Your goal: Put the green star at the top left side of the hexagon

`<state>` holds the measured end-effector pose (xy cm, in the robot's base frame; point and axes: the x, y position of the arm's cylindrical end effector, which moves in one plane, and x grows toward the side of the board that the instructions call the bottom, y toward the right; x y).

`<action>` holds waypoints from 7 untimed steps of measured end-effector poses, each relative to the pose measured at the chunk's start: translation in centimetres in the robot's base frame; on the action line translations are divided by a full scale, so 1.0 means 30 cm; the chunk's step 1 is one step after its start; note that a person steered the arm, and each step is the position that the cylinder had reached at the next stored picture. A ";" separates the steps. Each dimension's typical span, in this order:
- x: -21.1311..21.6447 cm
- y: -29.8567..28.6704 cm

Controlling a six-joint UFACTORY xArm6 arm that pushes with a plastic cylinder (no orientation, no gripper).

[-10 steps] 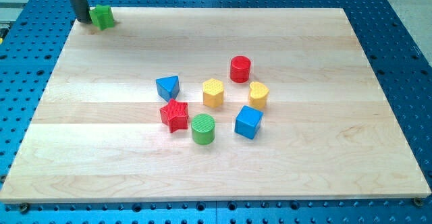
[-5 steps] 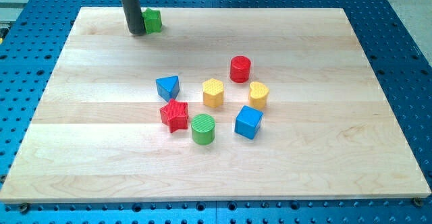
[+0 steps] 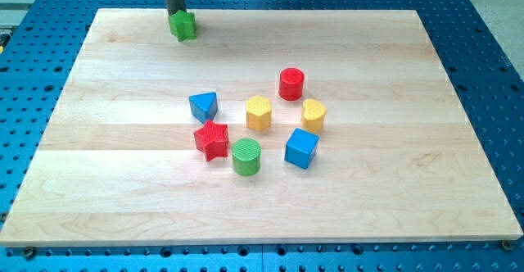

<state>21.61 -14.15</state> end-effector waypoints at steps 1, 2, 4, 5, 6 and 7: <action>0.146 0.061; 0.243 0.064; 0.146 0.028; 0.247 0.025; 0.363 0.037; 0.364 0.118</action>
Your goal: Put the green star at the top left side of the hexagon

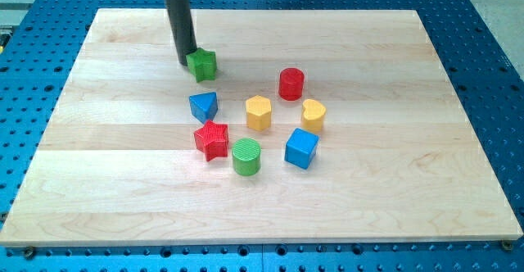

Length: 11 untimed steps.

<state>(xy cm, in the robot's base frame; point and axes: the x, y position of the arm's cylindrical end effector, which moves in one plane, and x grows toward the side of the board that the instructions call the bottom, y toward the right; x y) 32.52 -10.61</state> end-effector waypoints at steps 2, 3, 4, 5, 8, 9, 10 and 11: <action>0.013 0.131; -0.045 0.178; -0.045 0.055; -0.021 0.006; 0.086 0.153; 0.086 0.153; 0.087 0.197; 0.089 0.228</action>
<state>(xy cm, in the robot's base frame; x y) 35.19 -3.77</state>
